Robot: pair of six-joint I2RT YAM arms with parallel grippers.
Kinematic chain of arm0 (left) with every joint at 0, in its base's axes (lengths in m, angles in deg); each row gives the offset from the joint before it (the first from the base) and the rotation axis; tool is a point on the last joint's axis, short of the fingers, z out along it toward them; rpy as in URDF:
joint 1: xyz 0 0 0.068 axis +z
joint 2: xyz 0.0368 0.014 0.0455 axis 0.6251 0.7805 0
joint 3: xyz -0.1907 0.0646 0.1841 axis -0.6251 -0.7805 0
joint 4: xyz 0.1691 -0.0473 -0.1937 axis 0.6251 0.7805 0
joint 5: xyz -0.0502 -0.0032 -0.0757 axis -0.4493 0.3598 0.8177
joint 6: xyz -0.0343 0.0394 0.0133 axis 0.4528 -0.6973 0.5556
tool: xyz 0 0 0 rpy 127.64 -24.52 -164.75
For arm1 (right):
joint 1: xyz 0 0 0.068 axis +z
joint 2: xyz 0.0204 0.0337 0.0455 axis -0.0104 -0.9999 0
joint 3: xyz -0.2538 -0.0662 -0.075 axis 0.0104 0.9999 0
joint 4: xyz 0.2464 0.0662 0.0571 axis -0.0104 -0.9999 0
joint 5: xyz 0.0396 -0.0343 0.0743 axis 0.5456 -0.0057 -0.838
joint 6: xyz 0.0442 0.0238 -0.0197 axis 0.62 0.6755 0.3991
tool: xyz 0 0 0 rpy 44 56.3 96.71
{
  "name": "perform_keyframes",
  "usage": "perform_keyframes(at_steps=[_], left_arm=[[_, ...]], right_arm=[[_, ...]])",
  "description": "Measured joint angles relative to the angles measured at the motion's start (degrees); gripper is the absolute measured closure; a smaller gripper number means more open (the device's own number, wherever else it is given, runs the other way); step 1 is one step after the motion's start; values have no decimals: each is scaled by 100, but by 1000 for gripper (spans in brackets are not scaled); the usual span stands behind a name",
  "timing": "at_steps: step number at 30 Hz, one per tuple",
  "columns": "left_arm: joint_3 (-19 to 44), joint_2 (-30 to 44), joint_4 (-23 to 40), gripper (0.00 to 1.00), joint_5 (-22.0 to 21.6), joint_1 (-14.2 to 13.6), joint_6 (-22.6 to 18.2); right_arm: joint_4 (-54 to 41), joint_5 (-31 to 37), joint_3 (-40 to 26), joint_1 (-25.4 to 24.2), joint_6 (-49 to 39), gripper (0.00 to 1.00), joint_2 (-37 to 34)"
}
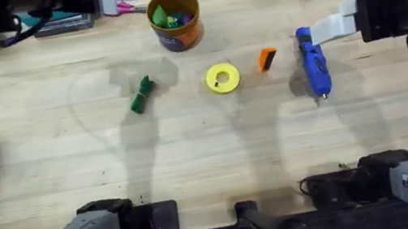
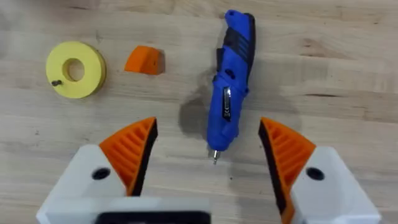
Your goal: Pick up the gripper from the table and insert it into the empty holder that is missing its gripper. Then pick up a screw, insert it into the mounting hole, and use the screwdriver to tighten it. Finally, clean up the table by picking up the vegetable and placing it into the bucket.
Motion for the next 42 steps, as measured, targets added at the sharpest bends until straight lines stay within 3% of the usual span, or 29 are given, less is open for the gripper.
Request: perform_keyframes(at_steps=[8, 18, 29, 42], left_arm=[[-500, -800, -359, 15, 0, 158, 45], [-2620, -2357, -2049, 15, 14, 371, 53], [-4943, -4418, -3802, 15, 391, 454, 85], [-6364, -6018, -4060, 15, 1257, 454, 86]], right_arm=[[0, 0, 0, -1, 0, 4, -2], [0, 2, 0, -1, 0, 5, -2], [0, 0, -1, -1, 0, 4, 0], [0, 1, -1, 0, 0, 4, -2]])
